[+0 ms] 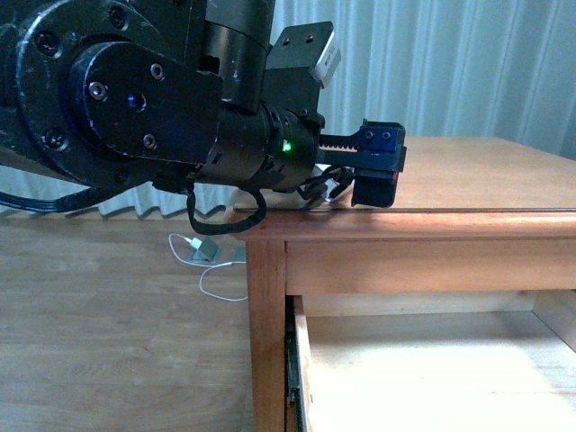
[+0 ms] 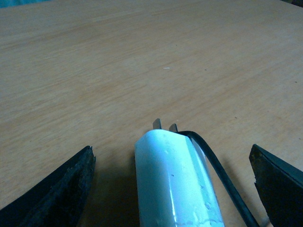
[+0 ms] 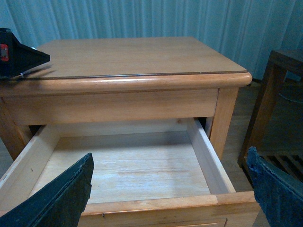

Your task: Put charger into drawer

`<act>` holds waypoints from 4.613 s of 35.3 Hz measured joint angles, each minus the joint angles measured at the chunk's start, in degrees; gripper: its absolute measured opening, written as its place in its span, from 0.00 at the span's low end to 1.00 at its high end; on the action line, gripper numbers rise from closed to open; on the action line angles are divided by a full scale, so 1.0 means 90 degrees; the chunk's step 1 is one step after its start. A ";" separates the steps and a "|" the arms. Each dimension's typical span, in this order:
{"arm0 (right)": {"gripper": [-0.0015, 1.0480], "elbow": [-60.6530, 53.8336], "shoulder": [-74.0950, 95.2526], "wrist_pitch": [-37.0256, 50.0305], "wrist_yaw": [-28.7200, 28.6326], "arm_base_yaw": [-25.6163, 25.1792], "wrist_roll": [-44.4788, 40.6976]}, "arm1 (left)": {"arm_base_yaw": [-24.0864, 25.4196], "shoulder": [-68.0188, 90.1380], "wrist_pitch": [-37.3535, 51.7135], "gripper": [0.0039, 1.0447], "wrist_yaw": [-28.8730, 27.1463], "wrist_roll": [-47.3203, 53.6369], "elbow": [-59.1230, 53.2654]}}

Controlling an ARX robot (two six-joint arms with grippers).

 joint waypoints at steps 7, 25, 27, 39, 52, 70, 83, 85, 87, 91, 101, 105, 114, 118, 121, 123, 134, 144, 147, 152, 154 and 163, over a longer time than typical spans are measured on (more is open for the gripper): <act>0.91 0.0000 0.0000 0.0000 -0.0002 0.0000 0.0000 | -0.0029 0.0124 -0.0053 0.90 0.0002 0.0044 0.0104; 0.91 0.0000 0.0000 0.0000 -0.0002 0.0000 0.0000 | -0.0015 -0.0012 -0.0053 0.39 0.0121 0.0012 -0.0046; 0.91 0.0000 0.0000 0.0000 -0.0002 0.0000 0.0000 | -0.0005 -0.0109 0.0034 0.39 0.0202 -0.0032 -0.0163; 0.91 0.0000 0.0000 0.0000 -0.0002 0.0000 0.0000 | -0.0165 -0.1183 0.0384 0.39 0.1064 -0.0265 -0.0979; 0.91 0.0000 0.0000 0.0000 -0.0002 0.0000 0.0000 | -0.1010 -0.1268 0.0022 0.39 0.1843 0.0301 -0.1331; 0.91 0.0000 0.0000 0.0000 0.0000 0.0000 0.0000 | -0.1064 -0.0260 -0.0005 0.77 0.0838 0.0376 -0.1241; 0.91 0.0000 0.0000 0.0000 0.0007 0.0000 0.0000 | -0.0357 -0.1321 0.0151 0.94 -0.0243 0.0138 -0.1224; 0.91 0.0000 0.0000 0.0000 0.0002 0.0000 0.0000 | -0.0124 -0.1632 0.0131 0.94 -0.0386 0.0134 -0.1309; 0.91 0.0000 0.0000 0.0000 0.0000 0.0000 0.0000 | 0.0068 -0.1906 0.0114 0.94 -0.0517 0.0112 -0.1443; 0.91 0.0000 0.0000 0.0000 -0.0002 0.0000 0.0000 | 0.1103 -0.4158 -0.0209 0.94 -0.0629 -0.0146 -0.3147; 0.91 0.0000 0.0000 0.0000 0.0000 0.0000 0.0000 | 0.2475 -0.7082 -0.1404 0.94 -0.0704 -0.1003 -0.5377; 0.91 0.0000 0.0000 0.0000 -0.0002 0.0000 0.0000 | 0.2586 -0.7281 -0.1455 0.94 -0.0714 -0.1137 -0.5484; 0.91 0.0000 0.0000 0.0000 0.0000 0.0000 0.0000 | 0.3050 -0.7893 0.0104 0.52 -0.0367 -0.0299 -0.6683; 0.91 0.0000 0.0000 0.0000 0.0000 0.0000 0.0000 | 0.3048 -0.8211 0.0117 0.30 -0.0328 -0.0221 -0.7082; 0.91 0.0000 0.0000 0.0000 -0.0002 0.0000 0.0000 | 0.3050 -0.8517 0.0114 0.10 -0.0330 -0.0194 -0.7342; 0.91 0.0000 0.0000 0.0000 0.0000 0.0000 0.0000 | 0.3048 -0.8697 0.0087 0.04 -0.0330 -0.0175 -0.7470; 0.91 0.0000 0.0000 0.0000 0.0000 0.0000 0.0000 | 0.3048 -0.9653 -0.0384 0.04 -0.0330 -0.0172 -0.7956; 0.91 0.0000 0.0000 0.0000 0.0000 0.0000 0.0000 | 0.3050 -1.0382 -0.0704 0.04 -0.0328 -0.0165 -0.8204; 0.91 0.0000 0.0000 0.0000 -0.0002 0.0000 -0.0002 | 0.3048 -1.0588 -0.0882 0.04 -0.0330 -0.0163 -0.8204; 0.91 0.0000 0.0000 0.0000 -0.0002 0.0000 -0.0002 | 0.3048 -1.0870 -0.1168 0.04 -0.0330 -0.0165 -0.8204; 0.91 0.0000 0.0000 0.0000 0.0000 0.0000 -0.0002 | 0.3050 -1.0977 -0.1277 0.04 -0.0330 -0.0163 -0.8204; 0.91 0.0000 0.0000 0.0000 -0.0005 0.0000 0.0000 | 0.3050 -1.2157 -0.2501 0.04 -0.0328 -0.0158 -0.8201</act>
